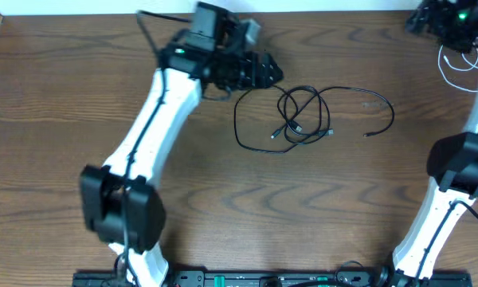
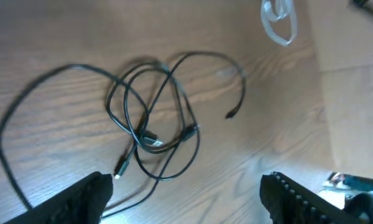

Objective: Untangle cables
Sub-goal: 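Reach the left gripper down to grasp the black cable pile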

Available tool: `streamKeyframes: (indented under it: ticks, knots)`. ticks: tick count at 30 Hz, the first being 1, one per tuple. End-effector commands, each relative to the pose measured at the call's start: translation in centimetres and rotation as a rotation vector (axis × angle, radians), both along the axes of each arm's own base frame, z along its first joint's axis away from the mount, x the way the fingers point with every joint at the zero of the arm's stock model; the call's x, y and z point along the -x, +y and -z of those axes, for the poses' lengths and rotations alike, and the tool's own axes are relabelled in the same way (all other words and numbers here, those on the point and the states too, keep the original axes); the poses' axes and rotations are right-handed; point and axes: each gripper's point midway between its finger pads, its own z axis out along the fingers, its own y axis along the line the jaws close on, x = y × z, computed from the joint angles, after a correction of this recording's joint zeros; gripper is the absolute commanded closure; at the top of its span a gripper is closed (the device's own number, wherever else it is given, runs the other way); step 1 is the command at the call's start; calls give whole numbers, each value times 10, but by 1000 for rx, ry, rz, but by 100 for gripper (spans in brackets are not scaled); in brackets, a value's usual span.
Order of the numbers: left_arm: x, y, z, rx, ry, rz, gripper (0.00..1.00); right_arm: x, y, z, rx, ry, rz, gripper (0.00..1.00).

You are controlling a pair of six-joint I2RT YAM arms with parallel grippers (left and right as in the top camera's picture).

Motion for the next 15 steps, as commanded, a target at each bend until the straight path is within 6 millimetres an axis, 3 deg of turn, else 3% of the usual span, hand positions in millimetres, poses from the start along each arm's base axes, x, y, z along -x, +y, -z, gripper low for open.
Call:
streamKeyframes:
  ticks: [1, 5, 8, 15]
  knots:
    - [-3, -8, 50, -134, 35, 1, 30, -3, 21, 5, 30, 2, -71, 7]
    - [-8, -19, 94, -257, 41, -28, 36, -4, 32, 8, 60, 13, -86, 14]
    - [-11, -34, 120, -300, 37, -44, 42, -4, 33, 9, 74, 17, -87, 15]
    - [-17, -48, 174, -351, 91, -146, 54, -3, 34, 9, 73, 22, -88, 20]
